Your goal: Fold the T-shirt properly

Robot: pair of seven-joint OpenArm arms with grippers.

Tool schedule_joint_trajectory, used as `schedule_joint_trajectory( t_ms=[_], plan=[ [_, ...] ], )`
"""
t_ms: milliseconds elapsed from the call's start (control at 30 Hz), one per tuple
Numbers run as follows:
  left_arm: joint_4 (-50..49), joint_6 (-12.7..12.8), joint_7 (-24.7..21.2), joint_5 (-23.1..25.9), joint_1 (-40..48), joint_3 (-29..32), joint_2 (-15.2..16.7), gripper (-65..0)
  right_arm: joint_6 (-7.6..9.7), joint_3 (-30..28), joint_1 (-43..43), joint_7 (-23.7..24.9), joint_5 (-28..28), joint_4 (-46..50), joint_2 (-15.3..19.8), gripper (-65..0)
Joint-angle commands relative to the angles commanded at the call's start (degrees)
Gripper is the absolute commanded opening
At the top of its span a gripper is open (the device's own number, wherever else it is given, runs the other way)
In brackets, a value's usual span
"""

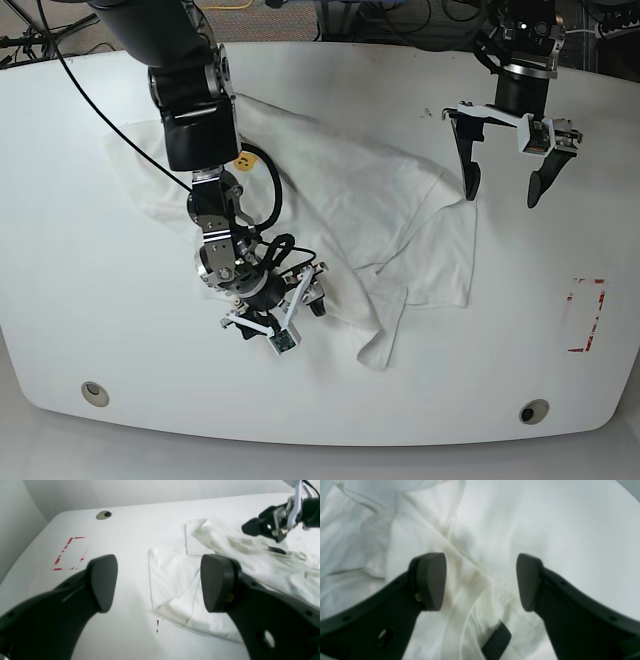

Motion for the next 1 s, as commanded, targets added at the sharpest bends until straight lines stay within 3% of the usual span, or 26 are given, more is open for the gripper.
schedule_joint_trajectory(
  t_ms=[500,567,1000],
  plan=[
    [0.1,0.3,-0.1,0.1,0.4,0.1,0.2,-16.6,1.38,0.3,-1.8,-1.3,0.1,-0.2,-0.8,-23.5],
    [0.0,-0.2,-0.3,0.1,0.4,0.4,0.2,-17.0,2.39,0.2,-1.7,-0.7,0.0,1.0,-0.4,-23.3],
    [0.3,-0.3,-0.7,0.2,0.7,0.3,0.3,-16.6,2.68,0.1,-1.2,0.2,-0.2,3.4,0.3,-23.1]
  ],
)
